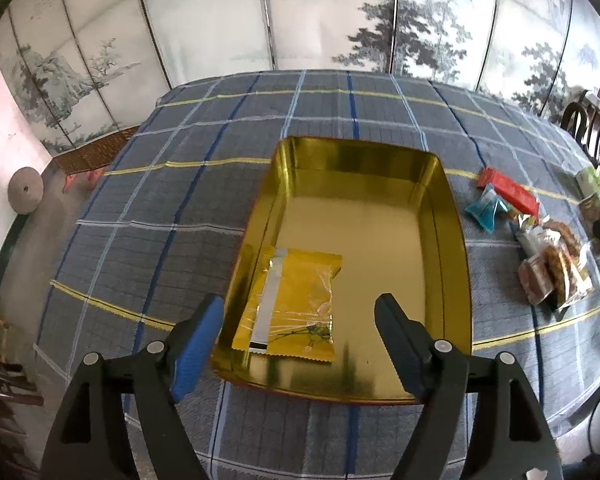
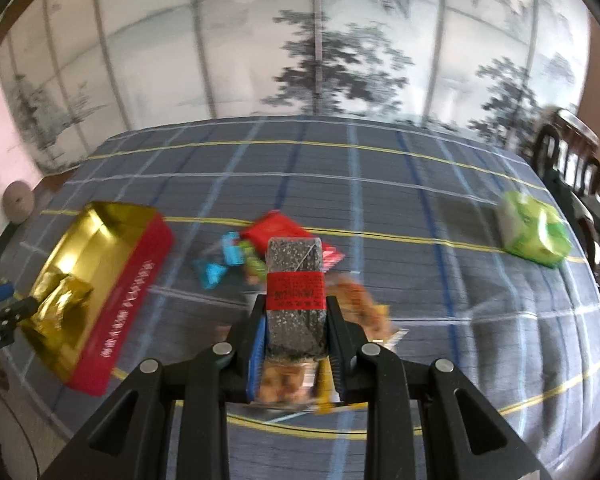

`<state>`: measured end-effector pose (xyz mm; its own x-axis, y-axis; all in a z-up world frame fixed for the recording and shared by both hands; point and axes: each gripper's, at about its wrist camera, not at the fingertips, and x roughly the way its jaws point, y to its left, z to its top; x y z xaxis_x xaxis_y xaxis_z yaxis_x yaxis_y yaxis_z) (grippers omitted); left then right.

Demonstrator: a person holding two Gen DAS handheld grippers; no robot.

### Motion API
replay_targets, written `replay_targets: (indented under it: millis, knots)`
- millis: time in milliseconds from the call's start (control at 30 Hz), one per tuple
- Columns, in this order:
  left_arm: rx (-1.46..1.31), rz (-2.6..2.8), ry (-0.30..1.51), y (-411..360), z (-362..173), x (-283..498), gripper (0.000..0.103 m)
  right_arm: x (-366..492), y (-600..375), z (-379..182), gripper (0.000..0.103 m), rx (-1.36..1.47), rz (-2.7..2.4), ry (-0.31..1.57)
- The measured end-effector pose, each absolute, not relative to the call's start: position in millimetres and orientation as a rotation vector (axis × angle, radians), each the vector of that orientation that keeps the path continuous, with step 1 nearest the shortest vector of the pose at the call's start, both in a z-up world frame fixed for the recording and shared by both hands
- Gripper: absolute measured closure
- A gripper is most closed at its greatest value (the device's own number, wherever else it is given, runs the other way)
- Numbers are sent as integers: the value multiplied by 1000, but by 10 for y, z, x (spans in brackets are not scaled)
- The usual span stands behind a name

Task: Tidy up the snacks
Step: 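Carry the grey block into the gold tin beside the yellow packet, open right gripper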

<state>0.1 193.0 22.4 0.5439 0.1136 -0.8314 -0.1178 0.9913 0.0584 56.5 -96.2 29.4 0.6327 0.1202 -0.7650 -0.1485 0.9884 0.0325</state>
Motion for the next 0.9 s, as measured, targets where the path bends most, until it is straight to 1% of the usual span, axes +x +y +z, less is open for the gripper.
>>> replay_targets:
  millis: [133,233,600,900]
  knots:
    - [-38,169,967,2039,307,-52,22,533,-621,300,76,-55,223,876]
    - [-50,214,957,2156,336,-98,21,519,-401,311,76,-56,265,881]
    - [-109,297,975,2581,302,-332,20,478,589,295,76,-117,425,887]
    - [-127,361,995,2838,222,-479,19,471,1114,13,76,-186,467,957]
